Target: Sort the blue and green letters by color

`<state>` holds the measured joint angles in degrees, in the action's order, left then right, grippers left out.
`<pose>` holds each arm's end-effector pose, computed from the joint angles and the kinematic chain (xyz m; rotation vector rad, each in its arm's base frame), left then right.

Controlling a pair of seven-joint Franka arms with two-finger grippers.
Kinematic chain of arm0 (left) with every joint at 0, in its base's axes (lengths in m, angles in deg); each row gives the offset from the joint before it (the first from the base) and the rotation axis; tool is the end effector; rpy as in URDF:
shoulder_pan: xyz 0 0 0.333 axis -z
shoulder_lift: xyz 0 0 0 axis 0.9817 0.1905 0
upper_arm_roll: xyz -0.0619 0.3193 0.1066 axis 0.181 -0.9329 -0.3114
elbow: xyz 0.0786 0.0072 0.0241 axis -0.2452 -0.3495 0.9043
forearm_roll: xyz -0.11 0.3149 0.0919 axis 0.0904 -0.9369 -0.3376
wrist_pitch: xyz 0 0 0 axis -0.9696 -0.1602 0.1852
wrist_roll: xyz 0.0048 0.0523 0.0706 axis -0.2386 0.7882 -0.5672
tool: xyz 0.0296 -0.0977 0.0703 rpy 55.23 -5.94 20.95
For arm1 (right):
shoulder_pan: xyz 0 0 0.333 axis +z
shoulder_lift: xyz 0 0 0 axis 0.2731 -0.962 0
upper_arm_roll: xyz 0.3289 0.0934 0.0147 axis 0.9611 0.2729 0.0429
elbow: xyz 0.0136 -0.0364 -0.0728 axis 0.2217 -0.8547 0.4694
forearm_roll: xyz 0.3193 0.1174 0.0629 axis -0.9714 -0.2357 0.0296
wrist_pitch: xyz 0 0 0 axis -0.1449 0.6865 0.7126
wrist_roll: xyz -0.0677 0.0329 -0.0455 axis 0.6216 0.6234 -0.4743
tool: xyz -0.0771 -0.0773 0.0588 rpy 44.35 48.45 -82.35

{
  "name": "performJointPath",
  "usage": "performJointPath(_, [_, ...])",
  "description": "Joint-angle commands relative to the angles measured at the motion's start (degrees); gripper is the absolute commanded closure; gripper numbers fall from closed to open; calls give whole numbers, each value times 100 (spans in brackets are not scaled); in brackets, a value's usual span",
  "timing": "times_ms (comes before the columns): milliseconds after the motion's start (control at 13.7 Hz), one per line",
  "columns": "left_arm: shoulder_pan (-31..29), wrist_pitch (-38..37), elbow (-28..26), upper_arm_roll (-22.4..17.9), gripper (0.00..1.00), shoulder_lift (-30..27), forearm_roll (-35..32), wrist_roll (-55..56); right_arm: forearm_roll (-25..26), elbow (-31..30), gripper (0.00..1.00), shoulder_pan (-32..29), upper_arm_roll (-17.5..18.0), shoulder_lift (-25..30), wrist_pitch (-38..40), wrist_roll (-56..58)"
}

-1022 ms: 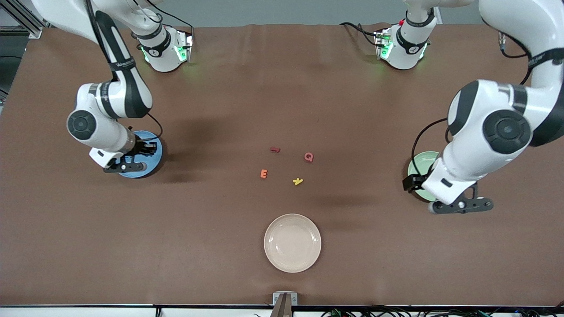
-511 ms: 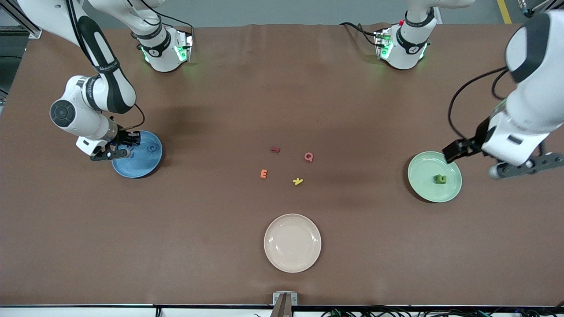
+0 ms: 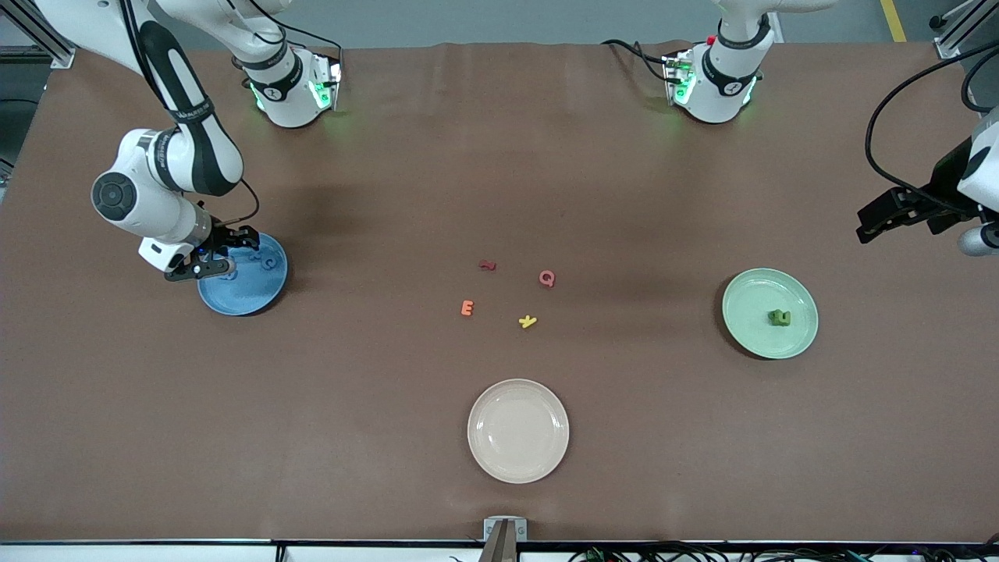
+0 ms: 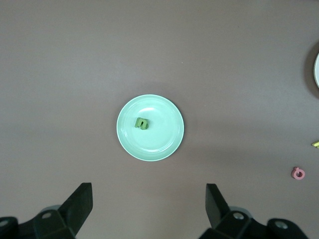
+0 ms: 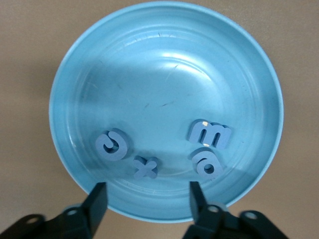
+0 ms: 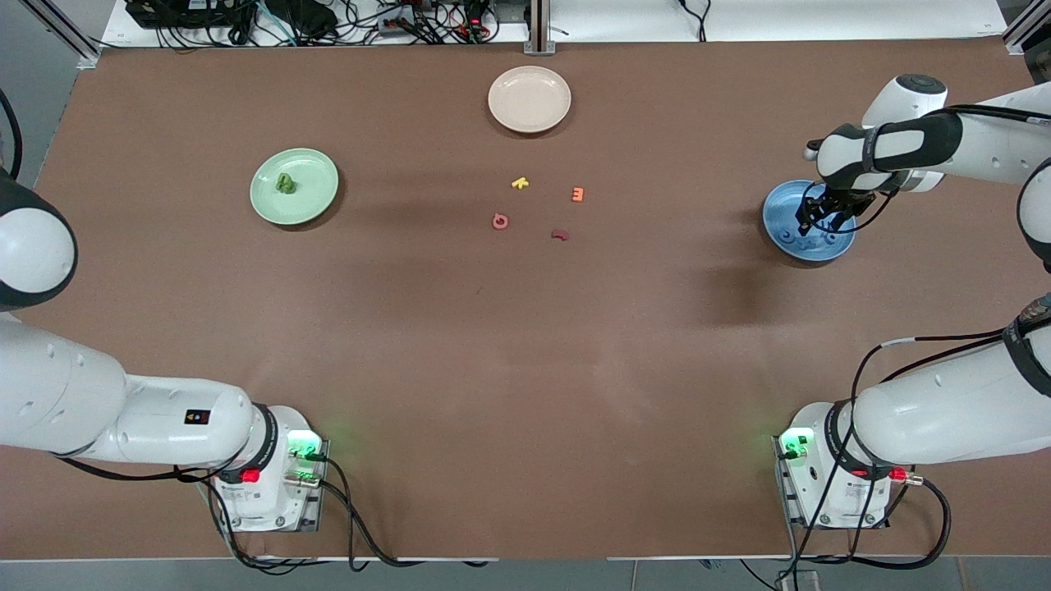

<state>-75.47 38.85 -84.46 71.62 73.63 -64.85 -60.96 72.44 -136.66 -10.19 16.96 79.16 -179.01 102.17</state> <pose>0.5243 -0.0234 0.6256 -3.1011 -0.1530 -0.0753 0.4333 -0.0414 0.2738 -3.0980 -0.2729 0.2906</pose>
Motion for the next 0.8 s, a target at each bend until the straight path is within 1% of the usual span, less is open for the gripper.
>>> performJointPath(0, [41,-24,-119,-13,0,-116,83,-75,33,475,0,-4,87,214,694,-18])
performJointPath(146, [67,-41,-110,-22,0,-133,82,-58,25,1116,0,67,87,214,1432,-157])
performJointPath(292, [50,-120,-127,-22,0,-186,82,3,33,1942,0,268,87,196,2407,-683])
performJointPath(438, [50,-147,-136,-22,0,-203,91,4,60,3065,0,348,78,144,3565,-940])
performJointPath(511, [41,-164,-136,-31,0,-221,83,-13,86,3576,0,348,78,91,4015,-941])
performJointPath(657, [58,-235,-250,-31,0,-370,91,-31,287,4604,0,348,78,-119,4798,-941])
performJointPath(730, [41,-235,-294,-31,0,-423,83,-49,314,4887,0,339,78,-137,4958,-932])
